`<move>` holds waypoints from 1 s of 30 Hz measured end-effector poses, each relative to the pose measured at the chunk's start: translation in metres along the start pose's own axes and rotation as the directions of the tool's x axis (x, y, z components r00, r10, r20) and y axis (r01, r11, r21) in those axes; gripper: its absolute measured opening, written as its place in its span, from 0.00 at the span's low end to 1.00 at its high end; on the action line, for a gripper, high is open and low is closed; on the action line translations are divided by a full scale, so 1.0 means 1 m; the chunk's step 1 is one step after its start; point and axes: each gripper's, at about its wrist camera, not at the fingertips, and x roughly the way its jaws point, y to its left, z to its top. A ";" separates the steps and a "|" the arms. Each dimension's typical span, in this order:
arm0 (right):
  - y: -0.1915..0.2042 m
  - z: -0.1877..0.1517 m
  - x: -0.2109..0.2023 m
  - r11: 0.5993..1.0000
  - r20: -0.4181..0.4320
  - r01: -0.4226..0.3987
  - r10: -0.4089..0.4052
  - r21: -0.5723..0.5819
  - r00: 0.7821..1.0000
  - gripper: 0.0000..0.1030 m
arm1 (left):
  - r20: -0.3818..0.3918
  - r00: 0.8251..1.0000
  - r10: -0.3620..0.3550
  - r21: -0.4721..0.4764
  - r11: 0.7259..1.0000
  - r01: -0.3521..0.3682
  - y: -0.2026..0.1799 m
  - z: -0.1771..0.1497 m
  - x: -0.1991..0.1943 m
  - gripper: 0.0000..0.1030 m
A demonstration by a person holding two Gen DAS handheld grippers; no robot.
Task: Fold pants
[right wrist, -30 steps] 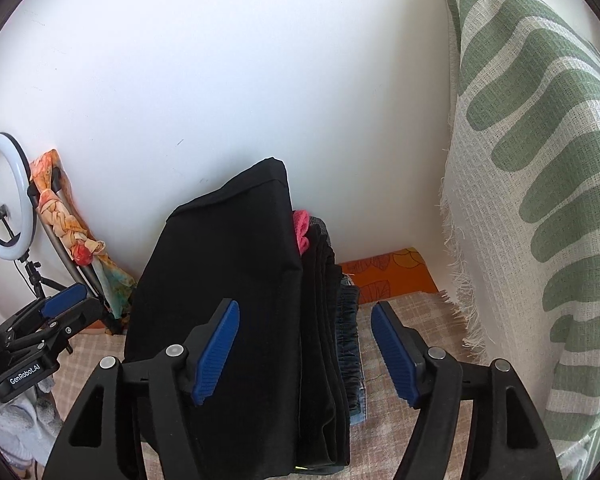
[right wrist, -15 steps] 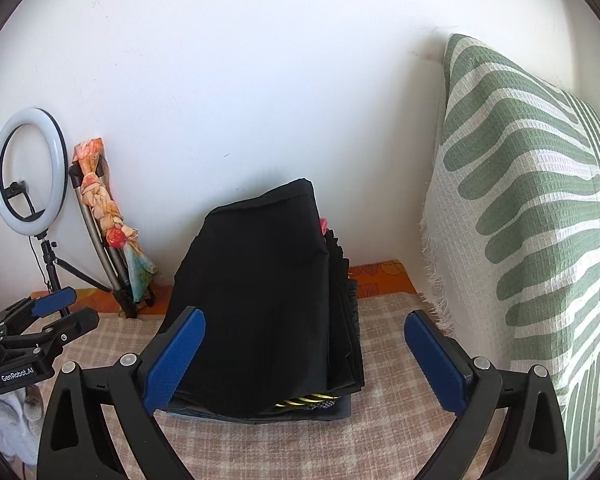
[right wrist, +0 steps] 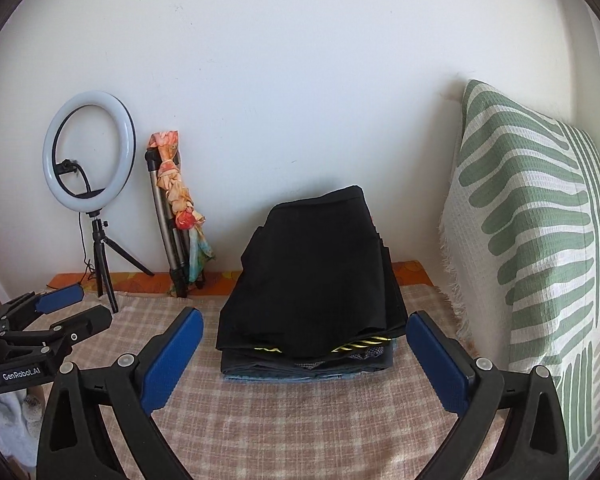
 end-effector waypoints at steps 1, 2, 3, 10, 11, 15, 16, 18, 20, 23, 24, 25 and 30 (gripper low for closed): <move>0.004 -0.004 -0.005 1.000 0.005 -0.003 0.003 0.005 1.000 1.00 | 0.000 1.000 0.003 0.004 1.000 -0.003 0.001 -0.004 -0.006 0.78; 0.009 -0.009 -0.010 1.000 0.009 -0.006 0.006 0.009 1.000 1.00 | 0.002 1.000 0.009 0.008 1.000 -0.009 0.002 -0.009 -0.012 0.78; 0.013 -0.014 -0.014 1.000 0.012 -0.008 0.008 0.011 1.000 1.00 | 0.003 1.000 0.014 0.011 1.000 -0.014 0.003 -0.013 -0.018 0.78; 0.039 -0.054 -0.035 0.999 0.017 -0.036 0.036 0.008 0.999 1.00 | 0.016 1.000 0.020 0.022 1.000 -0.020 0.012 -0.047 -0.061 0.78; 0.042 -0.060 -0.036 0.999 0.014 -0.039 0.039 0.004 0.999 1.00 | 0.019 1.000 0.022 0.021 1.000 -0.023 0.013 -0.052 -0.067 0.78; 0.055 -0.082 -0.039 0.999 0.004 -0.047 0.047 -0.011 0.999 1.00 | 0.025 0.999 0.036 0.008 0.999 -0.036 0.022 -0.072 -0.082 0.78; 0.057 -0.087 -0.040 0.999 0.001 -0.048 0.048 -0.012 0.999 1.00 | 0.023 0.999 0.041 0.004 0.999 -0.041 0.024 -0.077 -0.084 0.78; 0.060 -0.094 -0.042 0.999 -0.004 -0.051 0.051 -0.013 0.999 1.00 | 0.013 0.999 0.043 -0.004 0.999 -0.043 0.028 -0.084 -0.087 0.78; 0.061 -0.100 -0.043 0.999 -0.006 -0.050 0.050 -0.010 0.999 1.00 | 0.009 0.999 0.047 -0.010 0.999 -0.047 0.032 -0.092 -0.090 0.78; 0.064 -0.108 -0.045 0.998 -0.012 -0.059 0.059 -0.011 0.998 1.00 | 0.012 0.997 0.074 0.003 0.997 -0.074 0.033 -0.102 -0.092 0.78; 0.064 -0.110 -0.045 0.998 -0.015 -0.066 0.066 -0.008 0.998 1.00 | 0.011 0.996 0.087 0.013 0.996 -0.087 0.033 -0.105 -0.093 0.78; 0.064 -0.112 -0.045 0.998 -0.017 -0.069 0.068 -0.005 0.998 1.00 | 0.012 0.995 0.096 0.021 0.995 -0.096 0.033 -0.108 -0.093 0.78; 0.067 -0.119 -0.045 0.998 -0.021 -0.068 0.068 -0.013 0.998 1.00 | 0.005 0.996 0.086 0.039 0.996 -0.086 0.031 -0.119 -0.095 0.81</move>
